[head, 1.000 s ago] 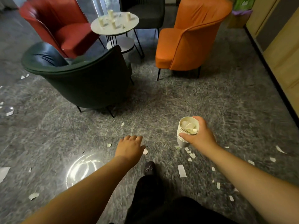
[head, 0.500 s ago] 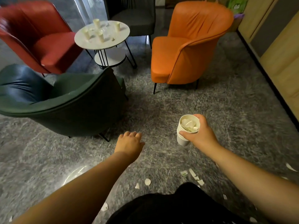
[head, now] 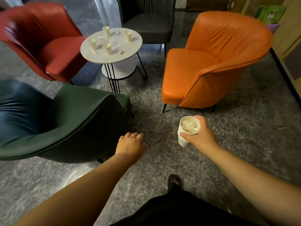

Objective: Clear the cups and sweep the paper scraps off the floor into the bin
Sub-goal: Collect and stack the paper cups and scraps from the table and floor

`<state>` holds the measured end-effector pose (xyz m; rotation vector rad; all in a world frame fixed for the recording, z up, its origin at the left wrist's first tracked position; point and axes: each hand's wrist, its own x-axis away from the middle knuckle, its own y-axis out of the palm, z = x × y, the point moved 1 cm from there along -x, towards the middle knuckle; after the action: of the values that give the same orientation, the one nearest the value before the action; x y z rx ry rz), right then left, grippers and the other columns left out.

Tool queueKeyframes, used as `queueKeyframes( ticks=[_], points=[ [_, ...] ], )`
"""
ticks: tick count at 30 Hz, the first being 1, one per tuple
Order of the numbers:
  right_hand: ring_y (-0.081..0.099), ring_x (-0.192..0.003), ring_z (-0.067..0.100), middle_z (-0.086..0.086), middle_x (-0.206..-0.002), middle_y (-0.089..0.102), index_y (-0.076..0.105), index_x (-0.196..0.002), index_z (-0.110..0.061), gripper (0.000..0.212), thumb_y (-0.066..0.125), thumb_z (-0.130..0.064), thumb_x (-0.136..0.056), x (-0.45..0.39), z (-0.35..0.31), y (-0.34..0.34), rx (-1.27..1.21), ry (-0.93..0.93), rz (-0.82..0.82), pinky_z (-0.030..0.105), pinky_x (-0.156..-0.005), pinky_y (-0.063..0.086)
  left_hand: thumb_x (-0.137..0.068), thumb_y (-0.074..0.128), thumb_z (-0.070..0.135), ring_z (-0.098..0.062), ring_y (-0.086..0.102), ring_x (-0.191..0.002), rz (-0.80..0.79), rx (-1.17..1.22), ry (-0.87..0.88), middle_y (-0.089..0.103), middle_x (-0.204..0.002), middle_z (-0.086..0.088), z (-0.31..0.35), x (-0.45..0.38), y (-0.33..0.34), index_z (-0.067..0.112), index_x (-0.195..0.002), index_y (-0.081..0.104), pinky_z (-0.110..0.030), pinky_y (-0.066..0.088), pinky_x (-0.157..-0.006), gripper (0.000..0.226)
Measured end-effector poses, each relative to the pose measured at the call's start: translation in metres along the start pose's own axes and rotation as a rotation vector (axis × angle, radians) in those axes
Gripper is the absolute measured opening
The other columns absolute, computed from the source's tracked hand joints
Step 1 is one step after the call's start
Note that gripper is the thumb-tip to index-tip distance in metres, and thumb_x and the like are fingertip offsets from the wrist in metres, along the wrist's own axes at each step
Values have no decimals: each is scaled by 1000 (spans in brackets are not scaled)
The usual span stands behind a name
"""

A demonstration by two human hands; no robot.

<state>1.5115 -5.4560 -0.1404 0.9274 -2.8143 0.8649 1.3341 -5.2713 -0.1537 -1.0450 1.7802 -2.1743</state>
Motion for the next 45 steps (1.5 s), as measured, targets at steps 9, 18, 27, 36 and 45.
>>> queueKeyframes(
  ticks=[9, 18, 27, 36, 45],
  points=[
    [57, -95, 16, -7, -108, 58, 47, -118, -27, 65, 85, -22, -66, -154, -58, 4, 29, -88, -88, 28, -73, 42, -102, 34, 51, -24, 26, -145, -5, 34, -99, 32, -158, 1, -14, -114, -64, 27, -152, 29, -40, 27, -113, 56],
    [57, -95, 18, -6, -105, 57, 43, -114, -29, 67, 86, -19, -64, -283, -99, 54, 45, -95, -125, 26, -73, 40, -102, 37, 49, -24, 30, -143, -4, 22, -91, 35, -156, -1, -66, -234, -103, 24, -151, 32, -40, 29, -111, 55],
    [53, -96, 15, -7, -109, 55, 44, -119, -28, 69, 86, -22, -66, -411, -168, 100, 87, -93, -102, 25, -74, 37, -102, 35, 48, -23, 31, -141, 10, 24, -37, 37, -154, 0, -132, -360, -169, 23, -150, 32, -40, 29, -112, 54],
    [55, -99, 15, -7, -109, 57, 44, -116, -31, 67, 86, -20, -65, -504, -202, 134, 58, -76, -167, 26, -76, 40, -102, 36, 47, -23, 36, -136, 23, 51, -87, 44, -147, 1, -177, -444, -209, 24, -146, 37, -39, 33, -108, 49],
    [57, -97, 16, -10, -103, 56, 45, -112, -29, 63, 86, -20, -64, -658, -265, 154, 88, -213, -274, 31, -79, 46, -101, 39, 45, -24, 38, -135, 44, 68, -239, 45, -146, 0, -209, -551, -266, 22, -144, 40, -40, 34, -107, 49]
  ],
)
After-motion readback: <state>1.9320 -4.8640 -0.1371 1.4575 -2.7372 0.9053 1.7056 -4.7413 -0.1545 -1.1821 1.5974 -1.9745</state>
